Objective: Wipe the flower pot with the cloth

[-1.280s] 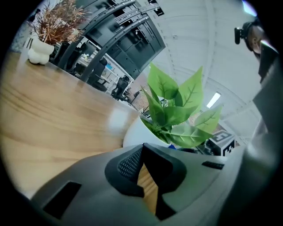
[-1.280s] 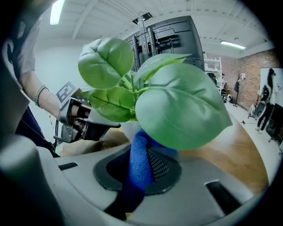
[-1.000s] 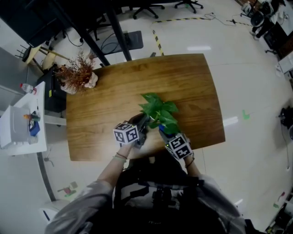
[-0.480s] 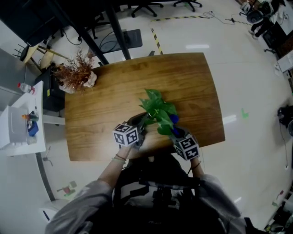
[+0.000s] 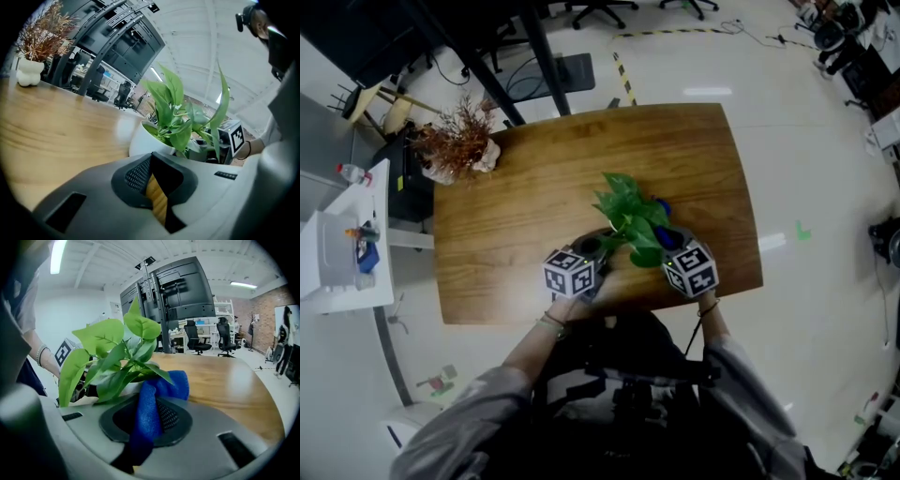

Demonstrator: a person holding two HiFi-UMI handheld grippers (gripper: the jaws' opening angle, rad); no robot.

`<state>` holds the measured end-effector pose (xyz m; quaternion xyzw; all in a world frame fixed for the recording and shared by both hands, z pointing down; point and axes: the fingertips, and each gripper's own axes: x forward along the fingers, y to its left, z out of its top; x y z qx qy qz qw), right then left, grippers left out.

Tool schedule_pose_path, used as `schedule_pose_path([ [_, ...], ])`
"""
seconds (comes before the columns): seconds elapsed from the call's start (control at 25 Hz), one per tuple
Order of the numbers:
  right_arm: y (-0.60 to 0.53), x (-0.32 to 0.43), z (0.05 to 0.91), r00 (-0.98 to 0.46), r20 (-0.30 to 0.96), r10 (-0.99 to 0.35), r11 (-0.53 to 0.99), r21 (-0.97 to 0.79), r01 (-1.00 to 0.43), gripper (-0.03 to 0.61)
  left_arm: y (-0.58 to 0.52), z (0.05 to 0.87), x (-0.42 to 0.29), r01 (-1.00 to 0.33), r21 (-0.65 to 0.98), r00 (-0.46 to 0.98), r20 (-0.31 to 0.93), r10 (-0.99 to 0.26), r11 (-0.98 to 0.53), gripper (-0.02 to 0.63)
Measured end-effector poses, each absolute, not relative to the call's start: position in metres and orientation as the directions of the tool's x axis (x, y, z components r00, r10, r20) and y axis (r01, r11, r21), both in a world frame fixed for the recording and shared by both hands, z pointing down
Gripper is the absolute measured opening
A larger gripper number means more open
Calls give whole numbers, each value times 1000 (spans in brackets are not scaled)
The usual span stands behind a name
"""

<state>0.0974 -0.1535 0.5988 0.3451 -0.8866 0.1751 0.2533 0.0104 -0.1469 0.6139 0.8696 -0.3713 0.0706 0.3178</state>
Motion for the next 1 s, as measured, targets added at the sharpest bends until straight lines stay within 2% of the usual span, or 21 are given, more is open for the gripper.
schedule_pose_path([
  [0.44, -116, 49, 628, -677, 602, -423, 723, -226, -653, 55, -176, 618, -36, -751, 501, 634, 368, -680, -430, 5],
  [0.56, -119, 60, 625, -683, 585, -438, 699, -257, -668, 55, -164, 621, -36, -749, 504, 639, 373, -673, -431, 5],
  [0.84, -161, 111, 585, -637, 519, -570, 639, -207, -741, 55, -130, 617, -7, -695, 563, 686, 332, -647, -448, 6],
  [1.0, -182, 101, 575, -671, 500, -547, 688, -188, -701, 55, -123, 620, 10, -664, 578, 720, 326, -612, -474, 5],
])
